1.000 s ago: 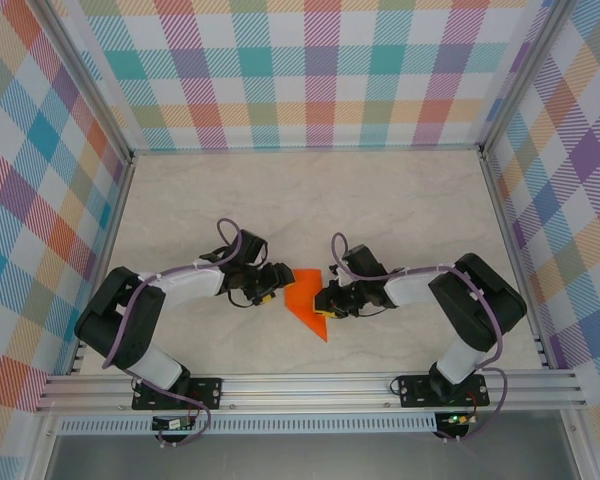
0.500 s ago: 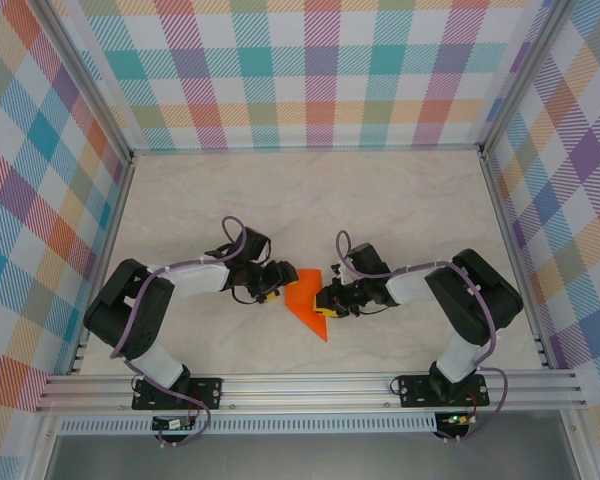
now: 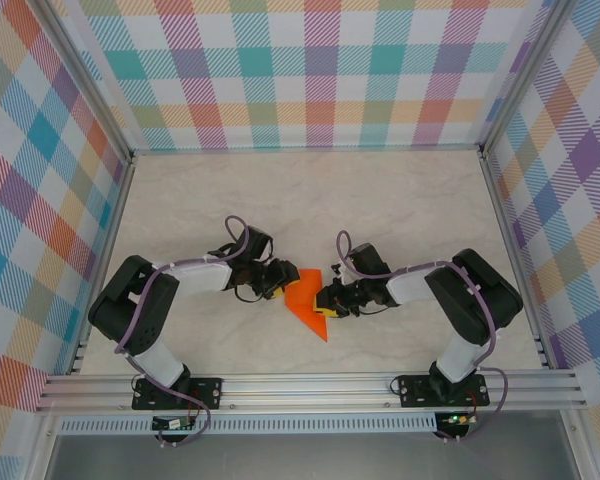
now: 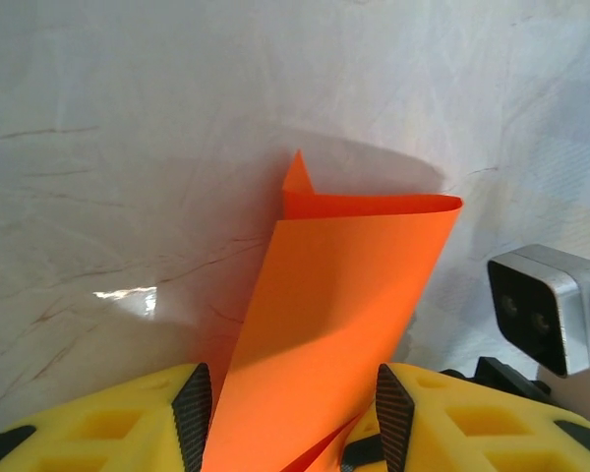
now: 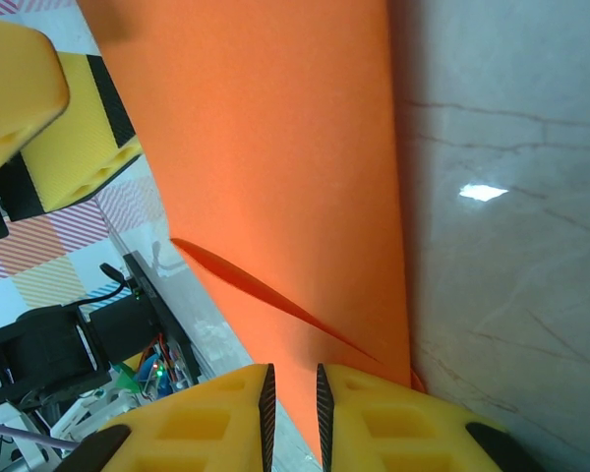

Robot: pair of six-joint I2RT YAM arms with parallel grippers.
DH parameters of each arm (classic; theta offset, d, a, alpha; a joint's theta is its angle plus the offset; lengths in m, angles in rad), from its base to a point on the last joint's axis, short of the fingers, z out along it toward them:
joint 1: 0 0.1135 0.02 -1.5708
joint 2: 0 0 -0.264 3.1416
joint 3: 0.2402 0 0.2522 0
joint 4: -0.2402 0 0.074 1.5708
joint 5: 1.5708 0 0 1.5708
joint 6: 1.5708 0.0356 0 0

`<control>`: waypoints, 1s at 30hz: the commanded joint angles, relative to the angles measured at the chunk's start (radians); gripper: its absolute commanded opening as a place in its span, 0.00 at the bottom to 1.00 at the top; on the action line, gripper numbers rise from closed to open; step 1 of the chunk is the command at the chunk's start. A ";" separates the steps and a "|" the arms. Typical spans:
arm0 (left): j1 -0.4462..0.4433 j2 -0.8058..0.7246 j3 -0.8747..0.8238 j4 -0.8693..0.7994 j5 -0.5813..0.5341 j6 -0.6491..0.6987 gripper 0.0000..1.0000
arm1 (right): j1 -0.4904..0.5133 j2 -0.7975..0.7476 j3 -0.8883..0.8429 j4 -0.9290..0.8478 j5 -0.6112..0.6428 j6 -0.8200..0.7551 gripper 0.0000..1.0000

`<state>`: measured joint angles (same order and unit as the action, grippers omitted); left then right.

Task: Fold a paper plane with a square sheet of paper (pick it up from the middle)
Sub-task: Fold the wing for the fifth time at the center of the table.

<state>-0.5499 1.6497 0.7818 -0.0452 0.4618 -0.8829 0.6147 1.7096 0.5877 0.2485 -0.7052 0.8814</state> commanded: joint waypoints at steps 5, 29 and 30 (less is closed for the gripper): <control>-0.008 0.001 0.002 0.050 0.029 -0.026 0.48 | -0.007 0.077 -0.035 -0.013 0.131 -0.004 0.22; 0.028 0.005 -0.066 0.235 0.157 -0.132 0.57 | -0.013 0.068 -0.031 -0.030 0.154 -0.006 0.24; 0.031 0.006 -0.074 0.255 0.167 -0.148 0.59 | -0.012 0.070 -0.029 -0.030 0.153 -0.006 0.24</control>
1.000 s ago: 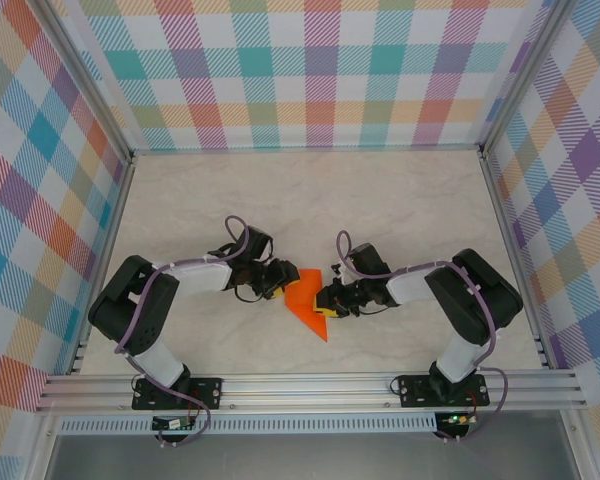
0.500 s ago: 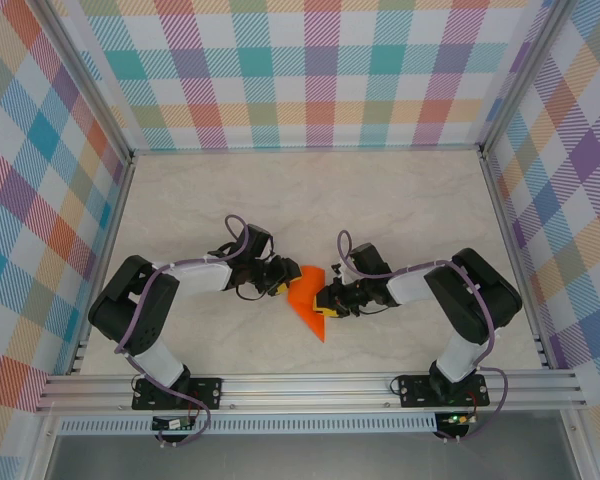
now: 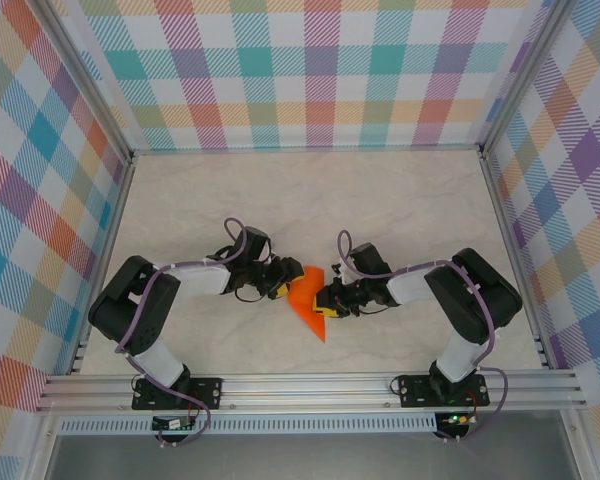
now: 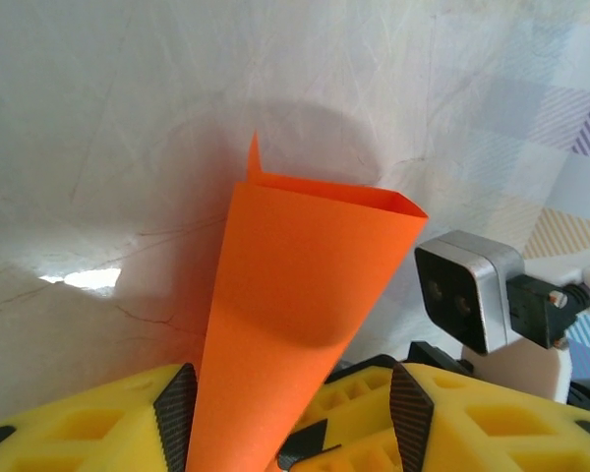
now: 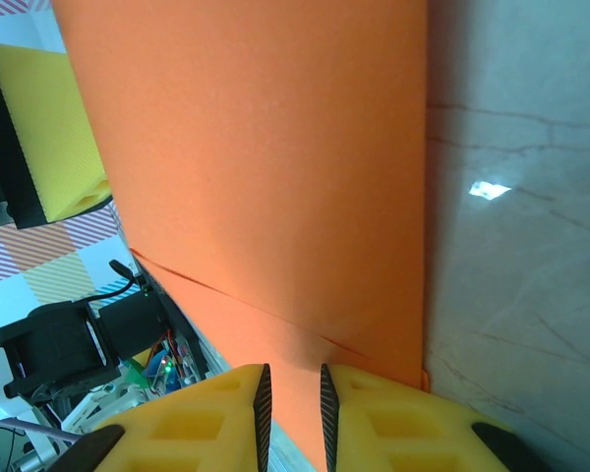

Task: Fold a paper plane with a square sheet of paper (pick it up from the middle)
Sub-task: Fold the wing for the fifth time at the center of the table.

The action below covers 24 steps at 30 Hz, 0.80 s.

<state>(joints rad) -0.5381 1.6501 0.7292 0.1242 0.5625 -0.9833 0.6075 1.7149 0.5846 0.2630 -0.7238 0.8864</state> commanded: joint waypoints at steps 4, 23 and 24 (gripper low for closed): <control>0.029 -0.002 -0.060 0.147 0.073 -0.099 0.63 | -0.006 0.068 -0.025 -0.043 0.172 -0.009 0.24; 0.035 -0.012 -0.040 0.064 0.066 -0.036 0.29 | -0.006 0.051 0.004 -0.063 0.172 -0.009 0.25; 0.035 -0.010 -0.035 0.050 0.059 -0.026 0.24 | -0.006 0.045 0.011 -0.072 0.172 -0.010 0.26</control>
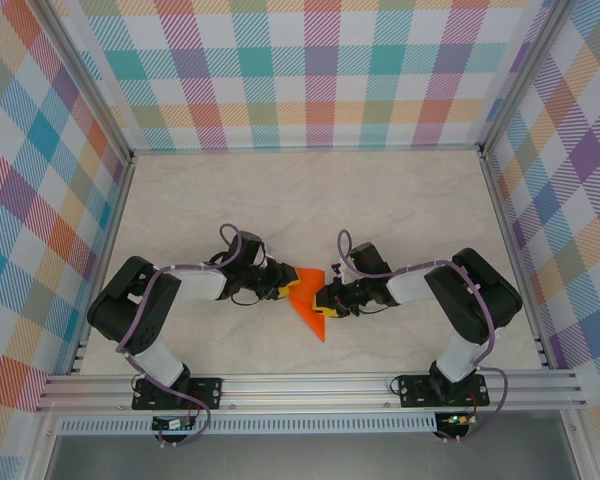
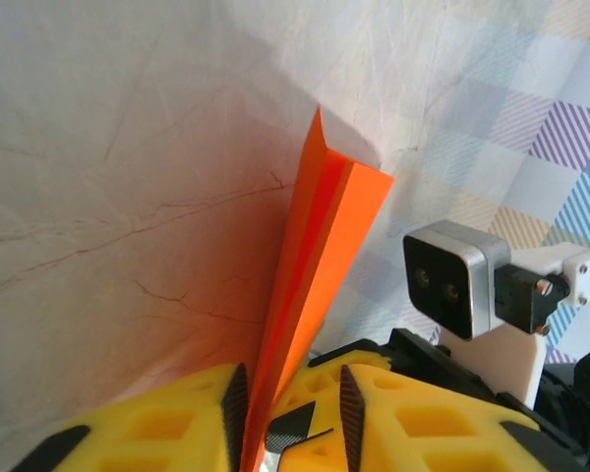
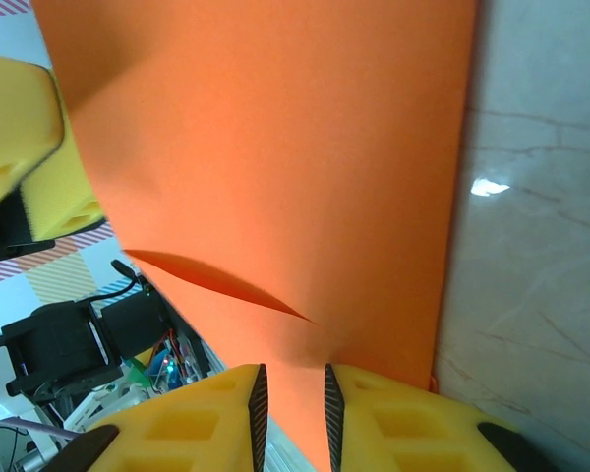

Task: Fold a paper plane with a square sheet of paper (pick it up from the middle)
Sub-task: Fold the wing for the fifth time at the center of the table.

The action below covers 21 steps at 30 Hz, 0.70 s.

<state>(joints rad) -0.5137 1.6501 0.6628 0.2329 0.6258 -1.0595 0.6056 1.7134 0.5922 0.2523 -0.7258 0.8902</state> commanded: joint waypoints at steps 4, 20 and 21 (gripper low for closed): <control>0.011 -0.010 0.037 -0.088 -0.044 0.063 0.09 | -0.004 0.003 0.031 -0.097 0.183 -0.014 0.29; 0.011 -0.159 0.000 -0.217 -0.259 0.016 0.00 | 0.123 -0.494 0.019 -0.340 0.593 -0.219 0.55; 0.011 -0.157 0.001 -0.216 -0.259 0.011 0.00 | 0.167 -0.501 0.015 -0.328 0.645 -0.252 0.56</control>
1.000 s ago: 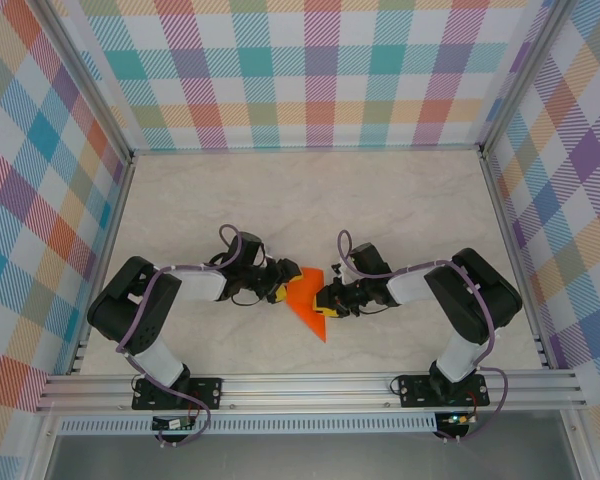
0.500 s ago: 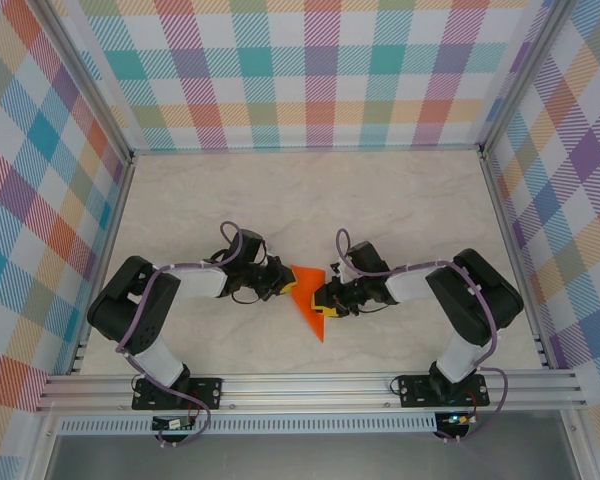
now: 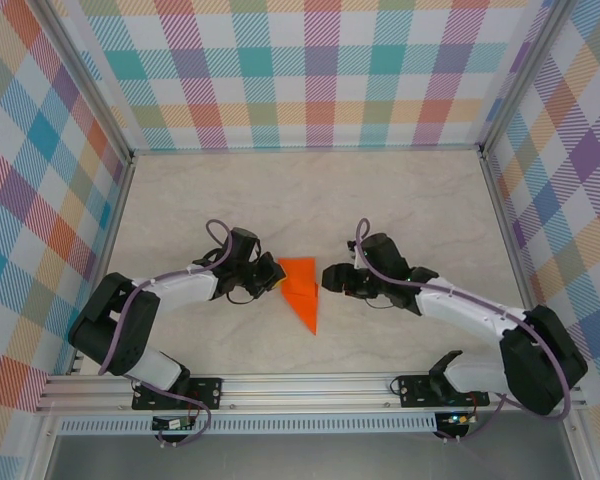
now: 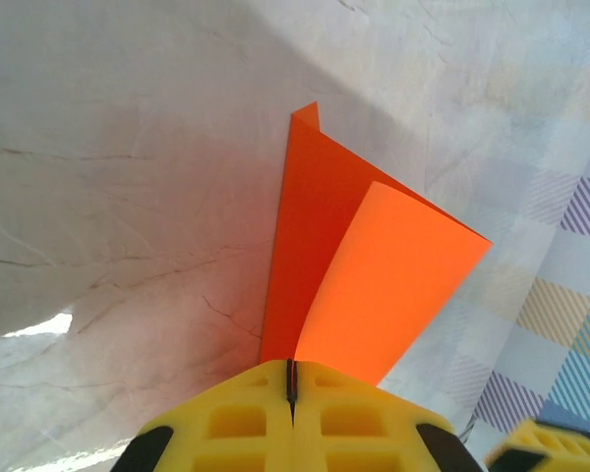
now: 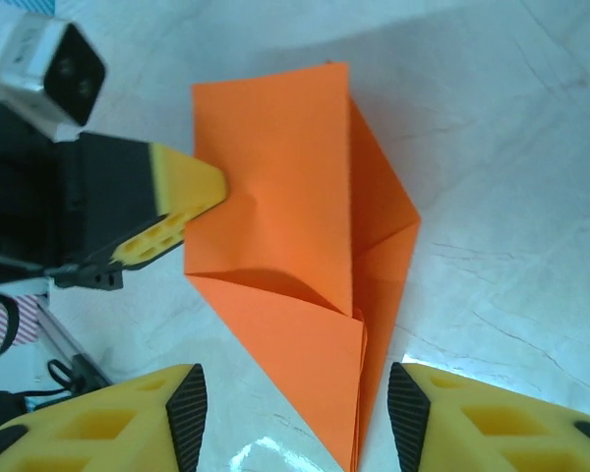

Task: Fold a paper plane with a square sheet of paper (pick it up from the middle)
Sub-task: Fold the wing for the fifth time at the center of the table.

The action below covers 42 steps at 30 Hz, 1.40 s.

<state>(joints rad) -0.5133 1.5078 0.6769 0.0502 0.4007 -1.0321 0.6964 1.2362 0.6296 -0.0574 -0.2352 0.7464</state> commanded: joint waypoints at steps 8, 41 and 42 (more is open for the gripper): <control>0.009 0.005 -0.014 -0.009 -0.019 -0.046 0.00 | 0.419 0.180 0.095 -0.018 0.564 -0.357 0.56; 0.009 0.032 0.015 -0.008 0.033 -0.042 0.08 | 0.629 0.488 0.227 -0.209 1.030 -0.314 0.18; 0.009 0.032 0.016 -0.011 0.032 -0.038 0.12 | 0.629 0.483 0.221 -0.208 1.035 -0.309 0.16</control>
<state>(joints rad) -0.5133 1.5314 0.6762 0.0532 0.4221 -1.0672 1.3178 1.7252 0.8680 -0.2268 0.7517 0.3935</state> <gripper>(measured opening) 0.104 0.173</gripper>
